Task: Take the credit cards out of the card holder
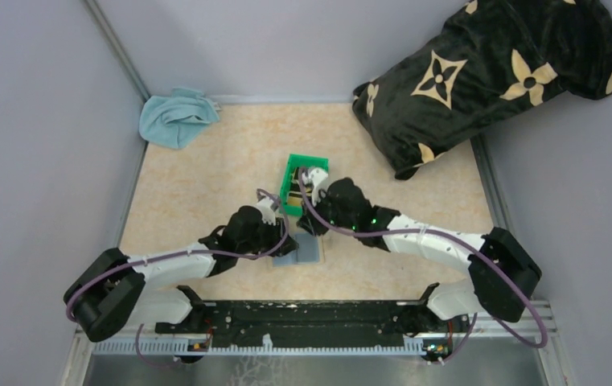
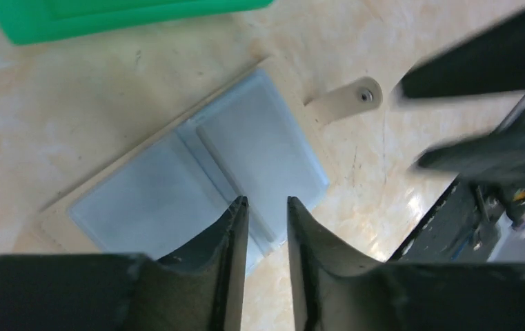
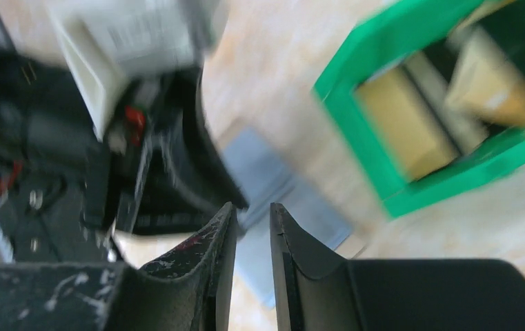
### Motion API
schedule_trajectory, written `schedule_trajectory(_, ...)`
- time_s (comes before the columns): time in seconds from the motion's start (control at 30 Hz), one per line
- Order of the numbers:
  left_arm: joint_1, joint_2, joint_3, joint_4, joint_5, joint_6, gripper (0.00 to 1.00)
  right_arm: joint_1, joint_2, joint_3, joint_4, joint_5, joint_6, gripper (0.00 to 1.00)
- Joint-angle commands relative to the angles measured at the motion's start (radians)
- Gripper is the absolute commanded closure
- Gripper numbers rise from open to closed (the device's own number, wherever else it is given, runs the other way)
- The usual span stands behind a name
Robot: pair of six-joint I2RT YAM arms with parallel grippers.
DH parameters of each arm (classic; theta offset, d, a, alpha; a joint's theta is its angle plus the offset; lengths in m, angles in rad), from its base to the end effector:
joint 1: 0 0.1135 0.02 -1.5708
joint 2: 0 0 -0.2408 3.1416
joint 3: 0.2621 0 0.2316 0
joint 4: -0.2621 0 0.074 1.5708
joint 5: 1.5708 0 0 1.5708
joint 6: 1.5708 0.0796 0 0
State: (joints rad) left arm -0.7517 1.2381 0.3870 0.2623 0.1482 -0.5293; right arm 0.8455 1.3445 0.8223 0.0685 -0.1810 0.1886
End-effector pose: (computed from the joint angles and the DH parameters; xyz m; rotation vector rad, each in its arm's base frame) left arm 0.1826 -0.1868 0.1276 0.3447 2.2670 -0.8685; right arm 0.2060 0.2540 0.2218 -0.7961 1.9642 0.8206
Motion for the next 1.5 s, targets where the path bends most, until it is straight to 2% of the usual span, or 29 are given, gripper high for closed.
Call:
schedule_trajectory(0.0,-0.038,-0.010,-0.064,0.121,-0.006,-0.074,0.88,0.098,-0.056,-0.153,0.064,0.056,0.113,0.75)
schedule_trajectory(0.03,-0.038,-0.001,-0.077,0.125,-0.014,-0.087,0.99,0.105,-0.068,-0.189,0.092,0.078,0.152,0.74)
schedule_trajectory(0.17,-0.038,0.021,-0.082,0.069,-0.066,-0.102,1.00,0.109,-0.096,-0.286,0.150,0.140,0.229,0.70)
schedule_trajectory(0.33,-0.038,0.001,-0.067,0.004,-0.149,-0.085,1.00,0.109,-0.070,-0.293,0.145,0.202,0.245,0.68)
schedule_trajectory(0.4,-0.038,0.003,-0.047,-0.022,-0.164,-0.072,1.00,0.109,-0.043,-0.279,0.150,0.196,0.244,0.73)
schedule_trajectory(0.5,-0.038,0.019,-0.018,-0.048,-0.177,-0.047,1.00,0.109,0.001,-0.260,0.155,0.189,0.244,0.98)
schedule_trajectory(0.53,-0.038,0.025,-0.011,-0.056,-0.182,-0.043,1.00,0.109,0.014,-0.253,0.155,0.188,0.241,1.00)
schedule_trajectory(0.87,-0.038,0.053,-0.020,-0.060,-0.188,-0.067,1.00,0.109,0.086,-0.248,0.172,0.174,0.242,1.00)
schedule_trajectory(0.9,-0.038,0.053,-0.021,-0.062,-0.191,-0.069,1.00,0.109,0.089,-0.249,0.172,0.173,0.243,1.00)
schedule_trajectory(1.07,-0.038,0.051,-0.028,-0.058,-0.193,-0.067,1.00,0.109,0.087,-0.262,0.180,0.182,0.248,0.86)
schedule_trajectory(1.33,-0.038,0.036,-0.036,-0.060,-0.196,-0.057,1.00,0.109,0.122,-0.294,0.234,0.149,0.282,0.80)
schedule_trajectory(1.47,-0.038,0.035,-0.043,-0.055,-0.197,-0.057,1.00,0.109,0.143,-0.295,0.259,0.122,0.292,0.72)
